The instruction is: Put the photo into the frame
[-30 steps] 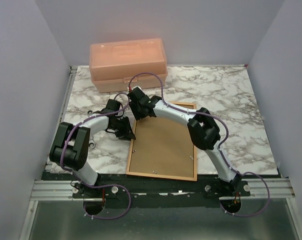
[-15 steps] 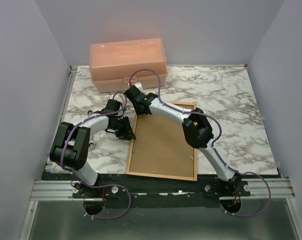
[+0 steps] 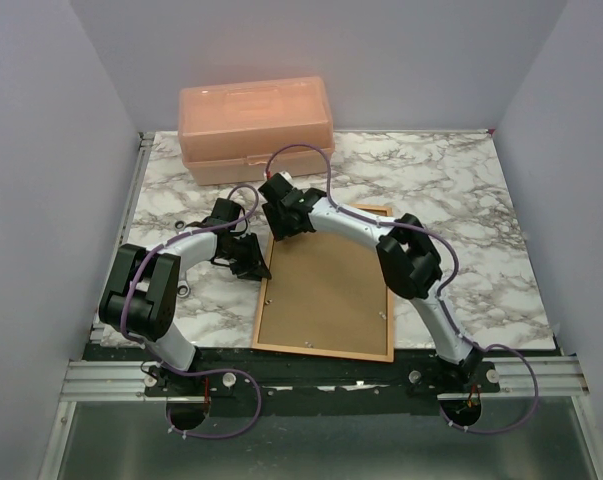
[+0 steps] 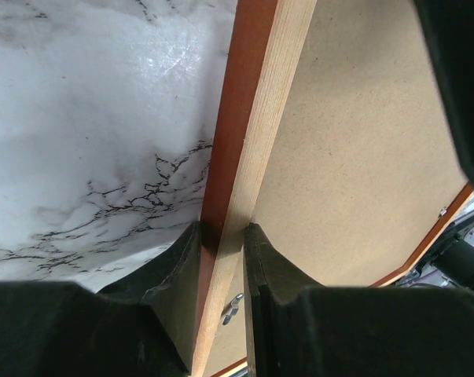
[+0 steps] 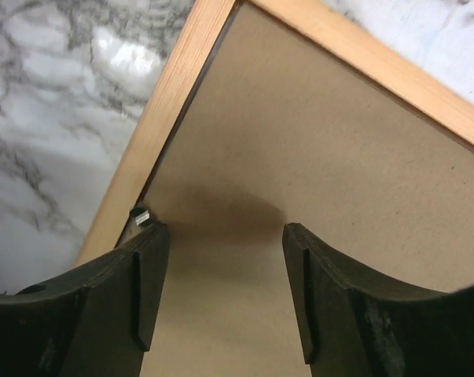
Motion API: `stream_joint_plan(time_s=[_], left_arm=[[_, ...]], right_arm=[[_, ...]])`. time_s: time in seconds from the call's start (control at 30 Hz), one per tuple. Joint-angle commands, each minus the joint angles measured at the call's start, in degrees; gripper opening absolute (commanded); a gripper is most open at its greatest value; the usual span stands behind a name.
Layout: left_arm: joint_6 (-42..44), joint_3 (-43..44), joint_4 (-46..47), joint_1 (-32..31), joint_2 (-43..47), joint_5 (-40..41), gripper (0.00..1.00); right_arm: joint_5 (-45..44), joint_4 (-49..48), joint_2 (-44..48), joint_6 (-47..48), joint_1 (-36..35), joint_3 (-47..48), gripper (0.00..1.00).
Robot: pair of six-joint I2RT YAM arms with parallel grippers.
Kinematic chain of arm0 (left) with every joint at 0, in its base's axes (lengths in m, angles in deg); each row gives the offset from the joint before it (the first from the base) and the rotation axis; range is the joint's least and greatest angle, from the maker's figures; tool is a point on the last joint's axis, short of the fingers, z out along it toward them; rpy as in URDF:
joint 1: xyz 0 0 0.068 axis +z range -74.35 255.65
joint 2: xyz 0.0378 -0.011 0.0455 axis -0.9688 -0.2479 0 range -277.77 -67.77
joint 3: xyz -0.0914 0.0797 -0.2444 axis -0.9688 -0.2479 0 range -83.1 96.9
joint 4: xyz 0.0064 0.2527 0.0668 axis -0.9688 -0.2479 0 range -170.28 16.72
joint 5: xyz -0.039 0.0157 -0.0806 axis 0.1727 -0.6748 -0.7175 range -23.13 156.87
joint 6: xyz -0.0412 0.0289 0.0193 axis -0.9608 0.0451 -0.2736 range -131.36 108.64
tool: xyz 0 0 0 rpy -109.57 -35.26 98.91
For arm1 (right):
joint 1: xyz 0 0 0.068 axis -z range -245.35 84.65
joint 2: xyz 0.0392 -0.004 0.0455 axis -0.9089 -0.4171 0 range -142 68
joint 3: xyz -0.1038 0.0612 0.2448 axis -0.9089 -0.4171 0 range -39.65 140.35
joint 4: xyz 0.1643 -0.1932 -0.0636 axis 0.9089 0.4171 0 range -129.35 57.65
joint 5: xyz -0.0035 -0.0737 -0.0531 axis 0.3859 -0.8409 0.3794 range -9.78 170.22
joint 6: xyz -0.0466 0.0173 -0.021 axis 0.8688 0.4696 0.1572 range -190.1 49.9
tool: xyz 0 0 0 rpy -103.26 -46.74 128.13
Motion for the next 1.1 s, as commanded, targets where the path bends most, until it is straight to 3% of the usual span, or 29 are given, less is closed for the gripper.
stream_joint_plan(time_s=[0.0, 0.23, 0.43, 0.63, 0.8, 0.87, 1.07], left_arm=[[1.0, -1.9, 0.1, -0.8, -2.2, 3.2, 0.00], [1.0, -1.8, 0.1, -0.8, -2.2, 3.2, 0.00], [1.0, -2.0, 0.0, -0.7, -2.0, 3.4, 0.00], [1.1, -2.1, -0.1, -0.7, -2.1, 3.6, 0.00], [1.1, -2.2, -0.1, -0.8, -2.0, 3.6, 0.00], [1.1, -2.1, -0.1, -0.8, -2.0, 3.6, 0.00], [1.0, -2.1, 0.1, -0.7, -1.8, 3.3, 0.00]], right_arm=[[6.8, -2.5, 4.1, 2.1, -0.6, -5.7, 0.69], [9.2, -3.3, 1.9, 1.1, -0.7, -6.0, 0.72], [3.2, -1.0, -2.8, -2.8, -0.8, 0.6, 0.69], [-4.2, 3.6, -7.6, -6.3, -0.5, 8.3, 0.49], [-6.6, 6.8, -9.3, -9.6, 0.2, 11.1, 0.40], [-5.5, 5.4, -8.0, -10.1, 0.6, 8.9, 0.26], [2.4, 2.0, -4.3, -11.0, 1.8, 4.5, 0.26]])
